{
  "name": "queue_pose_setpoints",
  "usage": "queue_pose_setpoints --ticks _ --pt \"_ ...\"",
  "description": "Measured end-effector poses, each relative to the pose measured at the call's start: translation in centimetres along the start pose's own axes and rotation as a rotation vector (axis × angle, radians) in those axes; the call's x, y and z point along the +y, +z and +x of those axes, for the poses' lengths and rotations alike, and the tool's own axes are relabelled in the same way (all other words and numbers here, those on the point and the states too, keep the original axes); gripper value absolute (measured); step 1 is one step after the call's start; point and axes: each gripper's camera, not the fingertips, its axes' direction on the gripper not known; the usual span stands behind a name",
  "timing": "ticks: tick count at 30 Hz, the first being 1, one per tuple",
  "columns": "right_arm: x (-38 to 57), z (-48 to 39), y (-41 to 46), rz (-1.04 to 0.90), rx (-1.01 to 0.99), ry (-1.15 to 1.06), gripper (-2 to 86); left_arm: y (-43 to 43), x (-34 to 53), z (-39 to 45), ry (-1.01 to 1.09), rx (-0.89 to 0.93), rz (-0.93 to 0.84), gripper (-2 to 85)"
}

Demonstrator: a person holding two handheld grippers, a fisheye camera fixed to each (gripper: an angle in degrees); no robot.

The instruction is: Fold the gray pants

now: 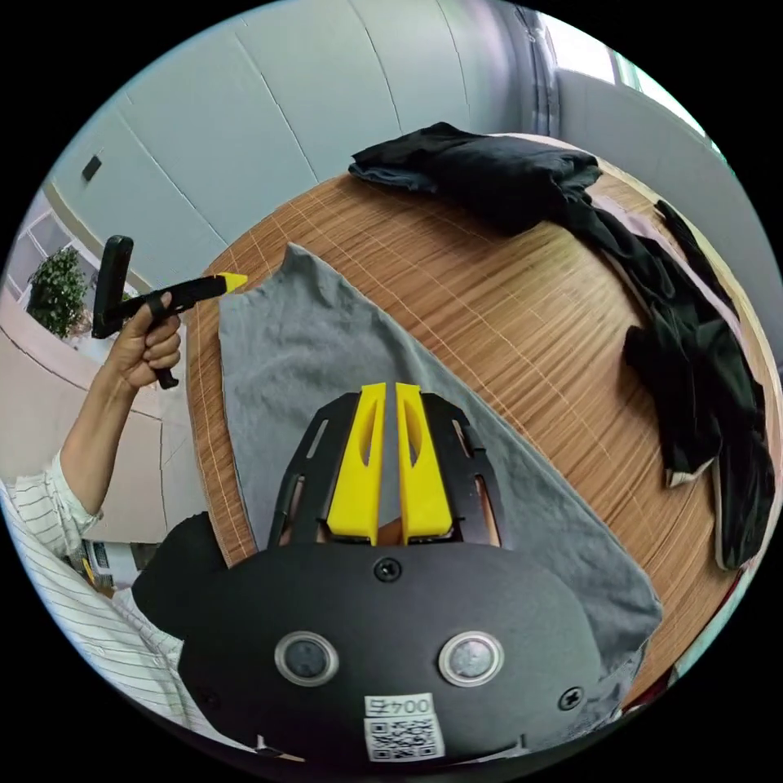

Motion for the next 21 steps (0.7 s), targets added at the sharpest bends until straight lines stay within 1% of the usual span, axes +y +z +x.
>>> queue_pose_setpoints --ticks 1,2,3,4,5,6,7,8,9,10,11,12,13,15,17,18,20,21 --pt "1.0 1.1 0.1 -0.018 -0.021 0.056 3.8 1.1 -0.7 0.0 0.007 -0.058 -0.031 0.1" --pt "2.1 2.2 0.1 -0.040 -0.038 0.103 3.9 3.6 -1.6 -0.7 -0.004 -0.177 -0.117 0.1" --pt "2.6 2.7 -0.2 -0.040 -0.044 0.120 3.9 5.3 -1.8 -1.6 -0.003 -0.197 -0.179 0.2" --pt "4.0 3.5 -1.7 -0.002 -0.050 0.132 4.0 4.9 -1.7 -2.0 -0.009 -0.169 -0.136 0.2" --pt "5.5 4.2 -3.6 0.051 -0.033 0.133 4.2 4.2 -1.9 -2.9 -0.075 -0.120 -0.144 0.2" --pt "6.2 4.5 -4.6 0.072 -0.015 0.132 4.2 3.3 -2.0 -2.8 -0.091 -0.102 -0.139 0.2" --pt "7.7 5.3 -6.2 0.092 0.042 0.127 4.4 2.6 -2.0 -2.3 -0.078 -0.086 -0.113 0.2" --pt "9.0 6.1 -7.2 0.098 0.121 0.118 4.7 1.2 -1.8 -0.6 -0.048 -0.035 -0.058 0.2" --pt "9.5 6.5 -7.6 0.099 0.159 0.110 4.9 0.3 -1.4 1.8 -0.006 0.036 -0.022 0.2" --pt "10.3 7.2 -8.0 0.090 0.211 0.095 5.4 0.2 -1.2 3.3 0.024 0.072 -0.013 0.2" --pt "10.7 7.6 -8.0 0.064 0.234 0.075 6.0 0.4 -0.8 6.6 0.097 0.121 -0.014 0.2" --pt "10.7 7.7 -7.9 0.056 0.239 0.062 6.5 1.3 -0.2 10.0 0.169 0.127 -0.042 0.3" --pt "10.7 7.7 -7.5 0.037 0.255 0.040 7.4 1.9 0.2 11.5 0.205 0.119 -0.060 0.3" --pt "10.4 7.6 -6.8 0.000 0.276 0.010 8.3 5.4 1.8 15.8 0.328 0.035 -0.135 0.3" --pt "10.2 7.6 -6.2 -0.038 0.301 -0.016 6.6 8.1 3.1 16.3 0.360 -0.042 -0.193 0.4" --pt "10.3 7.6 -6.3 -0.031 0.296 -0.028 5.5 7.6 3.6 15.6 0.343 -0.009 -0.123 0.4" --pt "10.5 7.8 -7.5 -0.022 0.284 -0.044 1.2 7.4 3.1 14.2 0.300 0.056 -0.142 0.4" --pt "10.5 7.9 -7.9 -0.018 0.273 -0.047 0.9 7.3 2.8 13.4 0.278 0.094 -0.147 0.5"
